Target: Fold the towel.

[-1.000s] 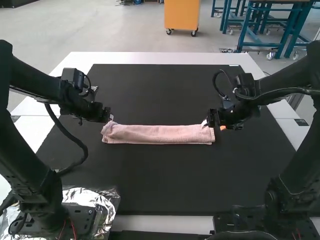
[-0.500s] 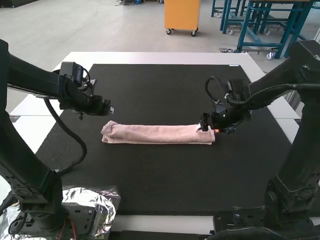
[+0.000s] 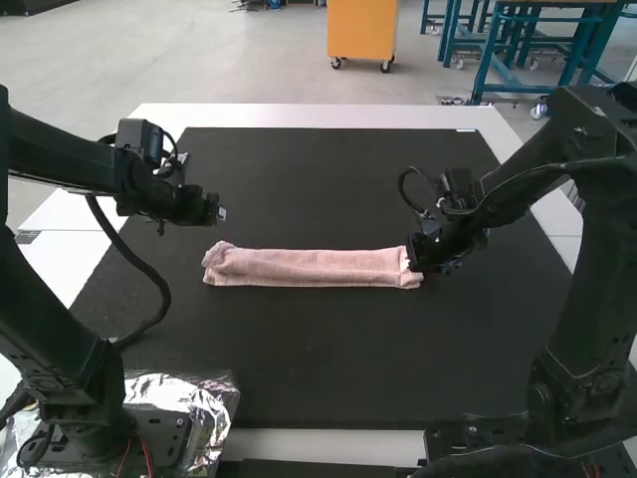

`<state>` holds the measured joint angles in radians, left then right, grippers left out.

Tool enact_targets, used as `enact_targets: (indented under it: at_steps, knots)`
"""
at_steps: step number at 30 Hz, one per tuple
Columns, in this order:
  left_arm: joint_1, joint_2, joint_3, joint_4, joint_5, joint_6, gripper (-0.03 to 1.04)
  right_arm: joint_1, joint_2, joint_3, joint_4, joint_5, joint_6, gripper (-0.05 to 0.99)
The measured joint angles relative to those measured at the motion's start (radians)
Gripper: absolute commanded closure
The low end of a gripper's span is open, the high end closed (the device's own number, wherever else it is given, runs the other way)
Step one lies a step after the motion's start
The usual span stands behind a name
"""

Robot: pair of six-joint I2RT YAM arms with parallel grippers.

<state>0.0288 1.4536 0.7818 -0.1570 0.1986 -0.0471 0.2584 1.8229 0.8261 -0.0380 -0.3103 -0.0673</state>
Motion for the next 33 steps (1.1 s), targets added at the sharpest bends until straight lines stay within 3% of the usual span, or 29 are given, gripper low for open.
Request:
enact_targets:
  at_steps: [5,14,21,28,33]
  knots:
    - [0.000,-0.032,0.000,0.002,0.001,-0.003,0.04,-0.003,-0.003,0.000,-0.010,-0.007,-0.001,0.96]
    - [0.000,-0.046,0.000,0.011,0.001,-0.003,0.04,-0.069,-0.158,-0.003,-0.074,-0.069,0.003,0.96]
    - [0.000,-0.046,0.000,0.025,0.001,-0.003,0.04,-0.062,-0.216,0.007,-0.095,-0.099,0.043,0.96]
    - [0.005,-0.046,0.000,0.065,-0.001,-0.003,0.04,0.082,-0.210,0.035,-0.009,-0.111,0.105,0.96]
    - [0.053,-0.046,0.000,0.097,-0.016,-0.003,0.04,0.225,-0.147,0.094,0.028,-0.113,0.147,0.96]
